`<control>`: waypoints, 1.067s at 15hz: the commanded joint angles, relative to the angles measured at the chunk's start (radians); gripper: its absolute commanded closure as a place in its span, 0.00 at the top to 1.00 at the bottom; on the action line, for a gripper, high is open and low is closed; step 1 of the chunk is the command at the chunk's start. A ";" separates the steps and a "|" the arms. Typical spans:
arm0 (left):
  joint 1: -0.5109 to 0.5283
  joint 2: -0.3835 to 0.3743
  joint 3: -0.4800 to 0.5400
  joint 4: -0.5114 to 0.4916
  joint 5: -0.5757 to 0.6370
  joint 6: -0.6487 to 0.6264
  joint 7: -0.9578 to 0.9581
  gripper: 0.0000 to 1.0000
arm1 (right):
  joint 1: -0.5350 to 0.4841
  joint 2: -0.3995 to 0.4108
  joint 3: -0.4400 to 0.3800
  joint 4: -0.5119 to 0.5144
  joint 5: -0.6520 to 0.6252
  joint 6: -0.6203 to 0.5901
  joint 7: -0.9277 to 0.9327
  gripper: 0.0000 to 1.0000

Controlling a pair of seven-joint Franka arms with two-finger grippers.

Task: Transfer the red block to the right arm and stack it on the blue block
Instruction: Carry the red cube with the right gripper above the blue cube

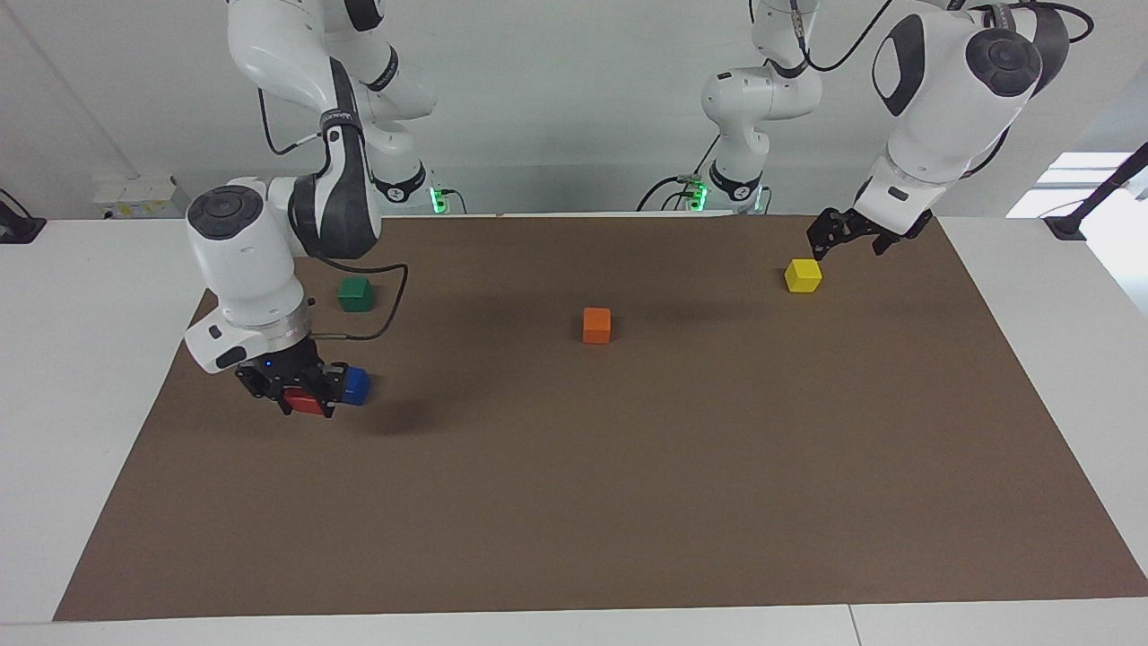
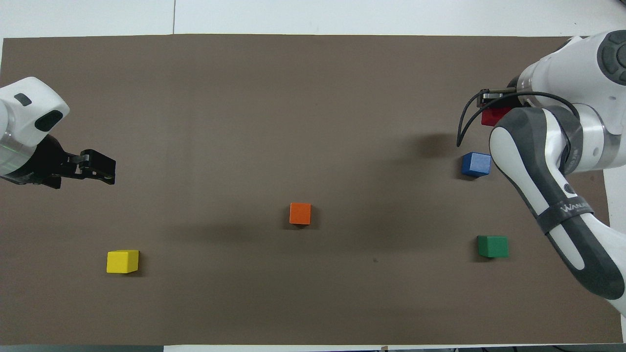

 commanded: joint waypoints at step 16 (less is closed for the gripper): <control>-0.026 0.033 0.038 0.067 -0.001 0.025 0.007 1.00 | -0.017 -0.081 0.011 -0.295 0.000 0.208 -0.056 0.00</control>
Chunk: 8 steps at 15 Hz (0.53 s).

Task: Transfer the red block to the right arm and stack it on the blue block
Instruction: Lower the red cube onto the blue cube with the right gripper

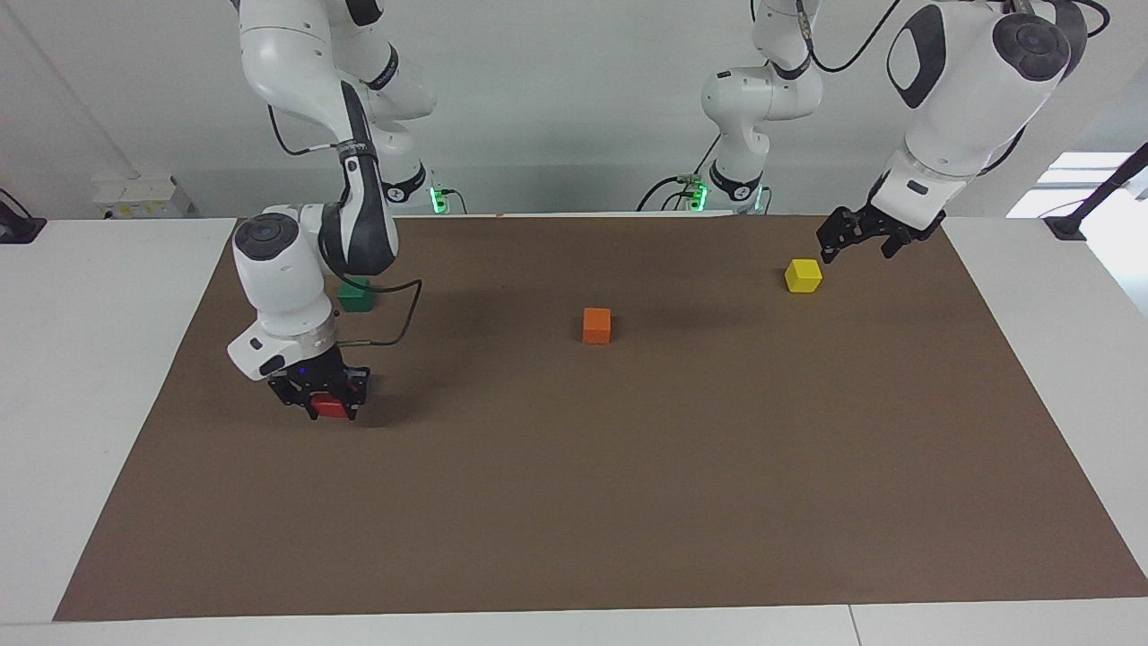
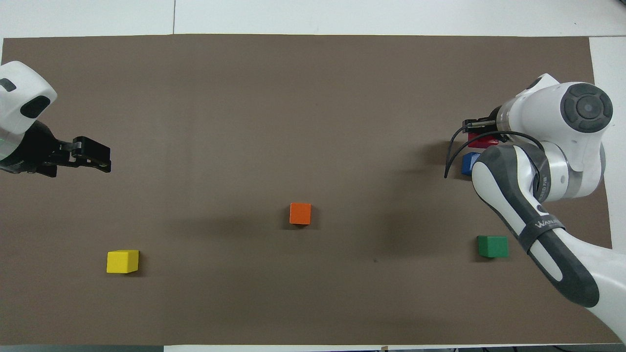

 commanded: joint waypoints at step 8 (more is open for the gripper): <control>-0.010 0.000 0.014 -0.032 0.001 0.159 0.006 1.00 | -0.019 -0.075 0.010 -0.109 0.000 0.018 -0.010 0.00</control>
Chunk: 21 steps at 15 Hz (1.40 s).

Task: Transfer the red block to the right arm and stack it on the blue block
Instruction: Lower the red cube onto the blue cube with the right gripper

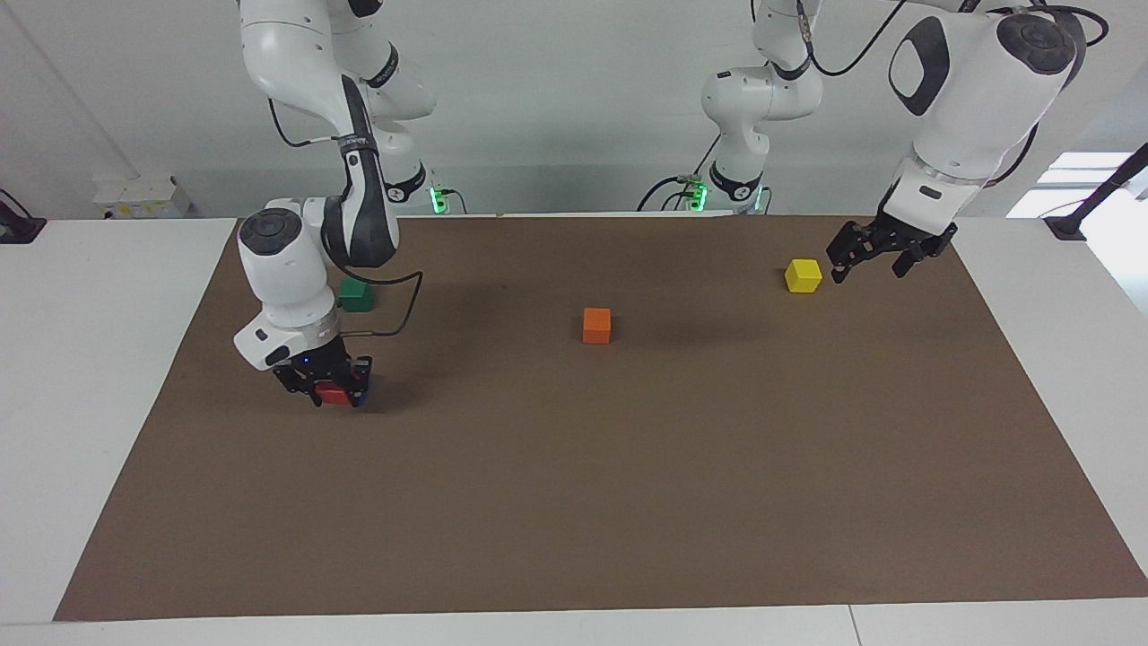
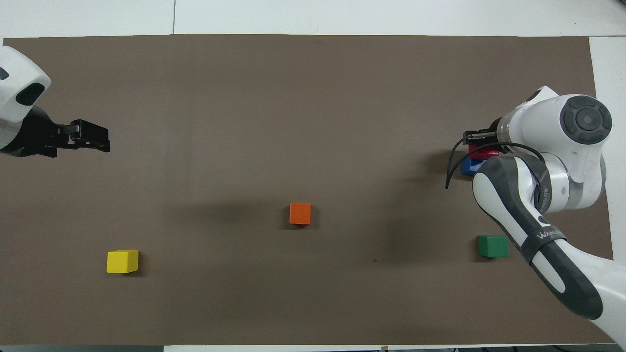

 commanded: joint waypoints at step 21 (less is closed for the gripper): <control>0.011 -0.008 0.010 -0.016 0.001 0.017 0.006 1.00 | -0.022 -0.047 0.010 -0.075 0.037 0.008 0.082 0.00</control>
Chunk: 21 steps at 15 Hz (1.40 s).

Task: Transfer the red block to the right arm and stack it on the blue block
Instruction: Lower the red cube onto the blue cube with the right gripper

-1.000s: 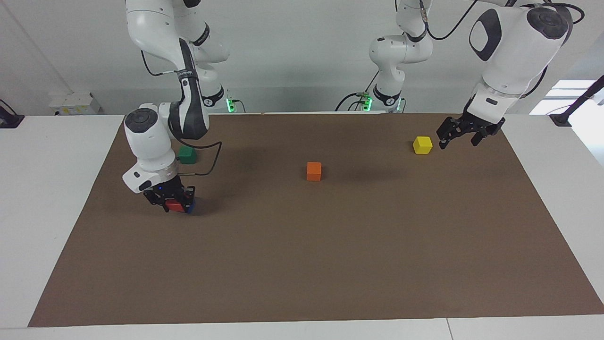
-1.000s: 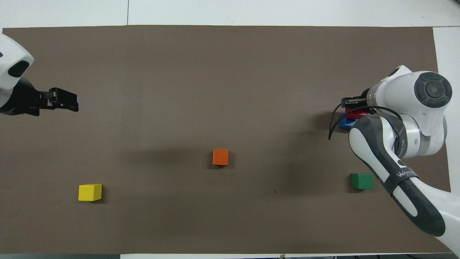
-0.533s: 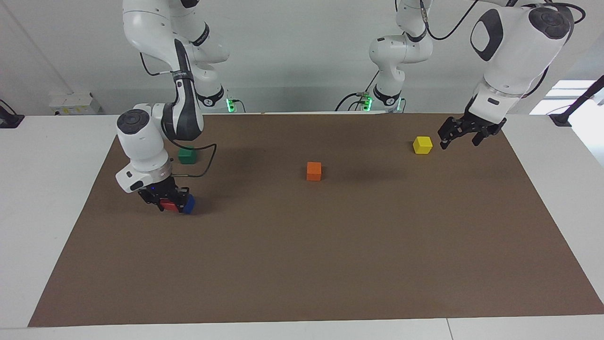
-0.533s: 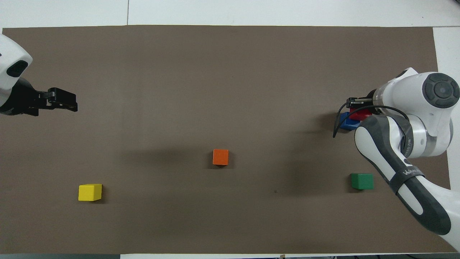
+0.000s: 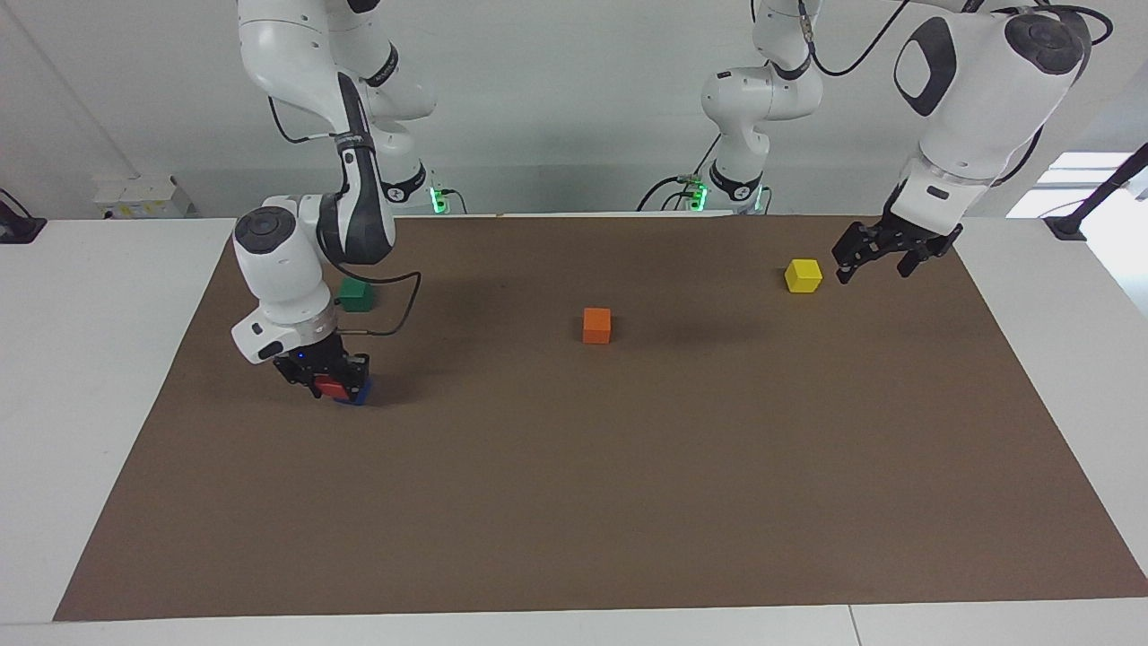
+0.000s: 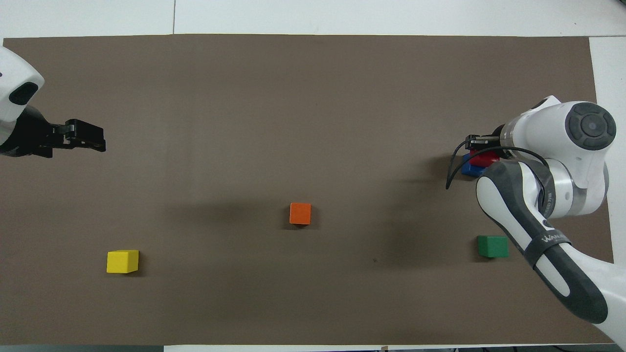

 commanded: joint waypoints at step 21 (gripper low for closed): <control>0.006 -0.008 0.001 -0.016 0.001 0.016 0.006 1.00 | -0.003 -0.040 0.007 -0.052 0.017 0.009 0.007 0.54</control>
